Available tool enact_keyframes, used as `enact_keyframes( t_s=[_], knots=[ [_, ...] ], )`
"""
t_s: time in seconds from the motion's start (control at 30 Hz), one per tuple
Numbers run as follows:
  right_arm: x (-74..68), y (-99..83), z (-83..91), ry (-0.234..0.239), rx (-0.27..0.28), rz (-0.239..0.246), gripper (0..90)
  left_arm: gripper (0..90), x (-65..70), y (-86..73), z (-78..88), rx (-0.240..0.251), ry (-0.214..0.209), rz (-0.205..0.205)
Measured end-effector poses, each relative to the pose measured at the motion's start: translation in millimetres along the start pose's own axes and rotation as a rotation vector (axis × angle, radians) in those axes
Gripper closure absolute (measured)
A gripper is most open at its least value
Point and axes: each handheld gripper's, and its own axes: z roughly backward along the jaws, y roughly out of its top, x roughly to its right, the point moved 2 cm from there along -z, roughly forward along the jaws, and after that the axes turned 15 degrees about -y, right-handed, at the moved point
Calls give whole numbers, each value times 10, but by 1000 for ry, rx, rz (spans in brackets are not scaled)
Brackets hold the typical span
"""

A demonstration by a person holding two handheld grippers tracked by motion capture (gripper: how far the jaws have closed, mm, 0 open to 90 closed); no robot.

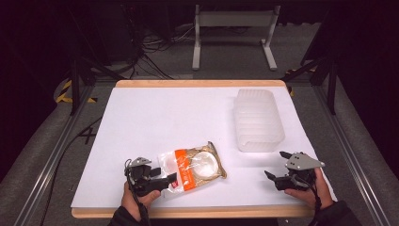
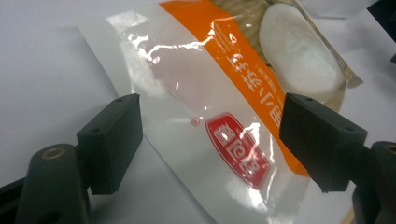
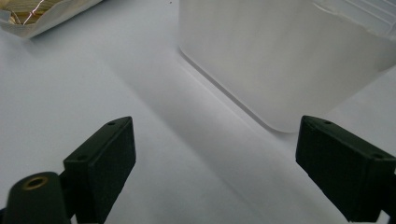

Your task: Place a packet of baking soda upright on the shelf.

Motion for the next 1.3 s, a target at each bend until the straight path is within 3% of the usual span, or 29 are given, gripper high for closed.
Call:
enact_keyframes(
  t_s=[0.1,0.3,0.37,0.4,0.5,0.57,0.7,0.77,0.83,0.9,1.0,1.13,1.3],
  knots=[
    [-8,-2,-11,4,-3,4,128,203,-89,119,-36,14,9,21],
    [-10,-4,-18,9,-6,4,128,116,-129,243,-127,11,26,28],
    [-8,-6,-18,13,-5,-1,128,126,-169,273,-139,40,-12,53],
    [-8,-7,-20,17,-6,-3,128,184,-190,289,-150,38,-49,62],
    [-8,-8,-24,27,-7,-8,128,235,-197,299,-177,46,-86,85],
    [-11,-9,-25,32,-8,-10,128,316,-174,293,-231,21,-132,78],
    [-4,-13,-21,30,-10,-10,128,354,-176,294,-185,-9,-112,63],
    [0,-15,-16,28,-9,-13,128,289,-172,291,-150,-16,-87,52],
    [9,-25,-8,27,-11,-14,128,244,-165,262,-55,-39,-29,22],
    [10,-28,-6,32,-11,-14,128,217,-160,232,-17,-47,-15,29],
    [-33,-23,13,74,-15,4,185,187,-144,163,68,-69,29,-10],
    [-124,14,22,92,-12,50,179,168,-133,147,61,-80,43,-25],
    [-129,11,-12,93,-23,46,161,163,-106,181,-9,-104,84,-48]
  ],
)
